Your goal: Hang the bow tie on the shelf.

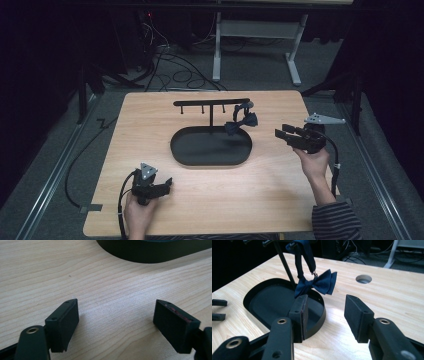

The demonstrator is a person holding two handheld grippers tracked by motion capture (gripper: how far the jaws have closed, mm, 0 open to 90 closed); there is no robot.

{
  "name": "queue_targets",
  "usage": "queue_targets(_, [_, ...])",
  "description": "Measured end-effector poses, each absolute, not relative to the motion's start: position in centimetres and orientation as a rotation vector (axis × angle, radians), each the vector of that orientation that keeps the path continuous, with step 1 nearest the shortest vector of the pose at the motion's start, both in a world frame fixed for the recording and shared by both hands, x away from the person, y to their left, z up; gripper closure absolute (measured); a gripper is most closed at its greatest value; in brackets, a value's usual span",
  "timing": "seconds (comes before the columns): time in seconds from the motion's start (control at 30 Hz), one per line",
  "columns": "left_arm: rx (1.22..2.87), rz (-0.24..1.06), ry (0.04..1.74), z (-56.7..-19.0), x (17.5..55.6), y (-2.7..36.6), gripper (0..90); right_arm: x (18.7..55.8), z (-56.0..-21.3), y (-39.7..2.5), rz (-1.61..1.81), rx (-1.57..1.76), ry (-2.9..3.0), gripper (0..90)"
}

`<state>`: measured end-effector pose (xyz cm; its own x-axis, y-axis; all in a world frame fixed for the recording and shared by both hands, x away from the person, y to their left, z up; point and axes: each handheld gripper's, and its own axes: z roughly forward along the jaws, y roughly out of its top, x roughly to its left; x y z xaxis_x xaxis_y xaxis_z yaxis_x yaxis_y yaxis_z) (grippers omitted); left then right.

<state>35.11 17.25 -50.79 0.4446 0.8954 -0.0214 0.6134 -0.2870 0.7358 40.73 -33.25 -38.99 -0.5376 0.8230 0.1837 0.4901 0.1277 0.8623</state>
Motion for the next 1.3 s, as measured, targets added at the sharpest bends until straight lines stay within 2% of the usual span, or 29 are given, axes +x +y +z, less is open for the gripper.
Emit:
queue_targets(0.83, [2.013,0.528,1.261,-50.8,35.1,17.2,21.0,38.8,-41.9,-34.2,1.409,1.324,2.065,55.7])
queue_targets(1.3, [2.013,0.528,1.261,-50.8,35.1,17.2,21.0,37.9,-45.2,-33.6,1.407,1.369,2.116,55.0])
